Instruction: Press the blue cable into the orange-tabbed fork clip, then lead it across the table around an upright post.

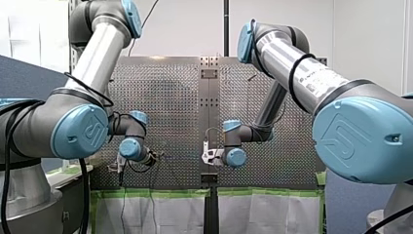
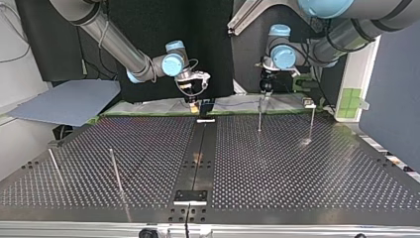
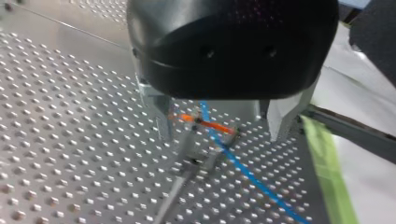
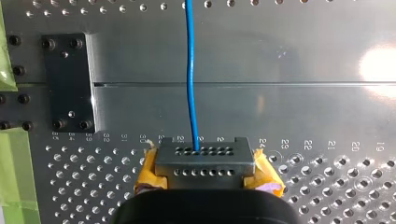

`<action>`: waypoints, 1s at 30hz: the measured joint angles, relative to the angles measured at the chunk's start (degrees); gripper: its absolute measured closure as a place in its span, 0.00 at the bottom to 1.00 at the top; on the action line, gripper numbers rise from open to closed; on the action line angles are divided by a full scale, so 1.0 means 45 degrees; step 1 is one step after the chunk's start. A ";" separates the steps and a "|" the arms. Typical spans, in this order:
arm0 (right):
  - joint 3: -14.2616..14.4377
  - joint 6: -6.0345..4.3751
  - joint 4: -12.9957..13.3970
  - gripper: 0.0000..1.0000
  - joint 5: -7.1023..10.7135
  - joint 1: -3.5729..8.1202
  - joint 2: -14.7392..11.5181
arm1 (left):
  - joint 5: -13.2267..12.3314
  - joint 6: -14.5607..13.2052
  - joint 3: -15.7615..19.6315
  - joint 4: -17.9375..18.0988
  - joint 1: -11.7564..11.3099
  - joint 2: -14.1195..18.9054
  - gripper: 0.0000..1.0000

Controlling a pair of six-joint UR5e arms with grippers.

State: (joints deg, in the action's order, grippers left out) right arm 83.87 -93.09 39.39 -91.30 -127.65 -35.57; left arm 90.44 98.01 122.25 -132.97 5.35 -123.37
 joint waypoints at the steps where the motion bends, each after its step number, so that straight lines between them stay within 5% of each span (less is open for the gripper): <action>1: 0.0000 0.0000 0.0000 1.00 -0.0002 0.0000 0.0001 | -0.0004 0.0025 0.0004 -0.0005 0.0026 0.0119 0.00; 12: -0.0002 0.0000 -0.0023 1.00 0.0009 -0.0004 0.0019 | 0.0024 0.0304 0.0011 -0.0122 0.0239 0.0392 0.00; 30: -0.0007 0.0000 -0.0025 1.00 0.0003 0.0022 0.0045 | 0.0869 0.0360 0.0020 -0.0434 0.0612 0.0338 0.00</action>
State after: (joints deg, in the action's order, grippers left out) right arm 83.84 -93.09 39.28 -91.29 -127.55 -35.37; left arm 94.35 99.63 122.33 -134.92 8.11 -121.85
